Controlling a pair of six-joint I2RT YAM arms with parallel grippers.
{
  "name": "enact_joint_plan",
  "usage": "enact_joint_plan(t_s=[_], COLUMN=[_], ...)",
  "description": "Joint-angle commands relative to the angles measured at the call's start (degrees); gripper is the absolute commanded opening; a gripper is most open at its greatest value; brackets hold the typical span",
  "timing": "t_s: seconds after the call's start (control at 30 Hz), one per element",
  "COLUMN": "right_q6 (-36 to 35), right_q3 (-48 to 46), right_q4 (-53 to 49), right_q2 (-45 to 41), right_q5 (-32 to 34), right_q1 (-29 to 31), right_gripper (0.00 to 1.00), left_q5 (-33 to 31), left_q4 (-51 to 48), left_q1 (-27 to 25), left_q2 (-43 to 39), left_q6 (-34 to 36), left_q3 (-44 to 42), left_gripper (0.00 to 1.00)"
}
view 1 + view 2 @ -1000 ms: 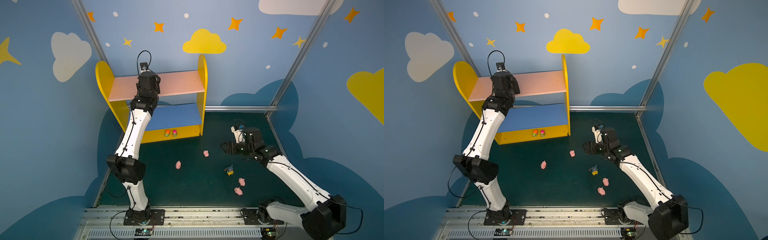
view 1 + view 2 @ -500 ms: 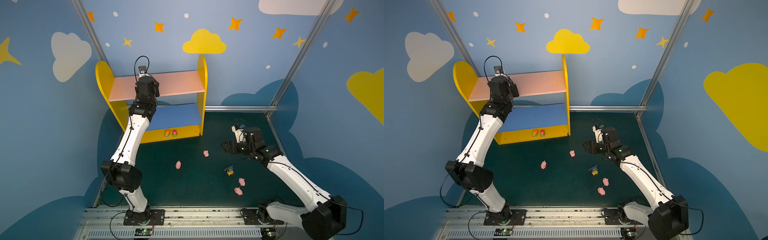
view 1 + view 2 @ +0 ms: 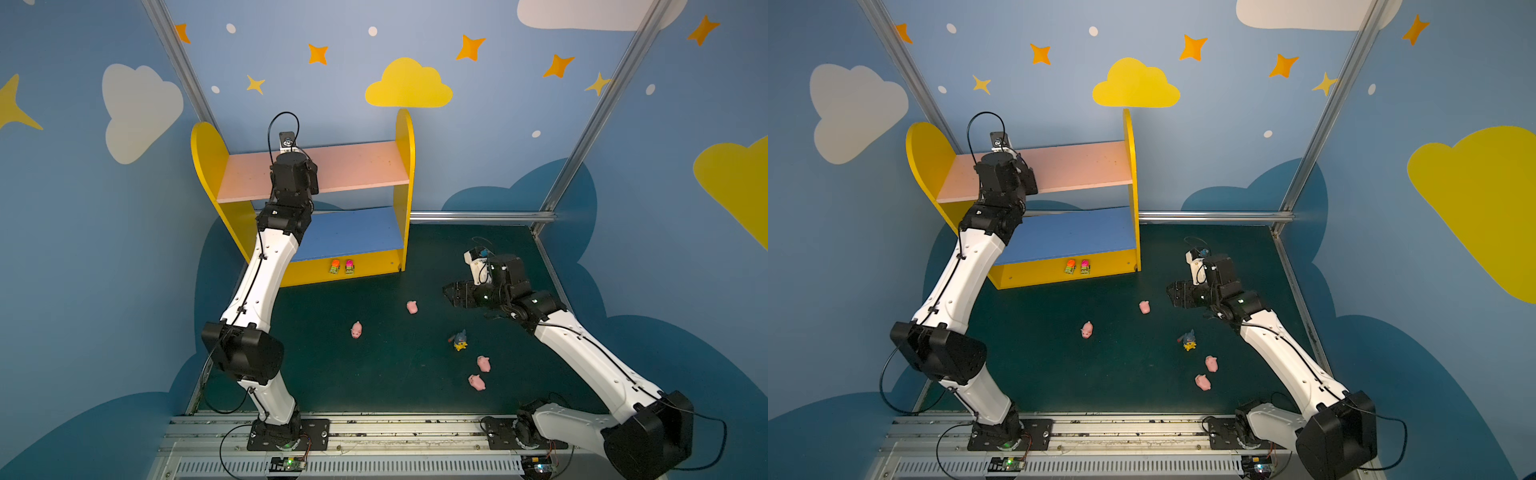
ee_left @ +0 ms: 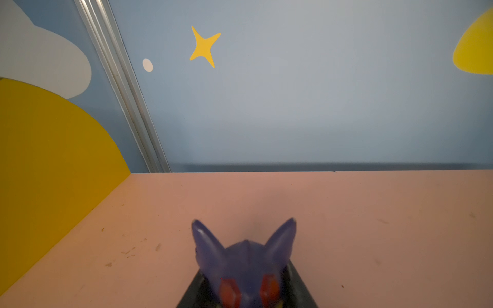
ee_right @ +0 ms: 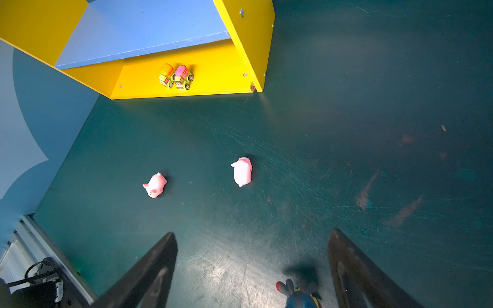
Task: Place and organize the plastic toys onto the shelf
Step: 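Lower the figure onto the pink top shelf with the left gripper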
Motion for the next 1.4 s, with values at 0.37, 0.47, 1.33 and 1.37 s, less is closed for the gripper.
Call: enact_joint_plan(t_s=[0.37, 0.47, 1.33, 1.37], right_q6=[0.4, 0.5, 1.1, 1.1], right_q3=[-1.7, -1.9, -1.8, -1.8], right_q4=[1.9, 2.0, 1.7, 1.7], right_q2=[-0.4, -0.6, -0.9, -0.9], right_q5=[-1.1, -1.2, -1.6, -1.5], right_q1=[-1.6, -1.8, -2.4, -2.4], right_gripper=[0.87, 0.87, 0.87, 0.87], left_q5=[5.5, 6.2, 5.5, 5.5], left_q4=[1.3, 3.0, 3.5, 3.7], left_q1=[-0.1, -0.4, -1.2, -1.2], left_q2=[-3.6, -4.9, -6.6, -6.8], left_q6=[2.4, 2.9, 4.2, 4.3], left_q3=[-6.5, -9.1, -11.4, -11.6], left_gripper=[0.39, 0.39, 0.59, 0.6])
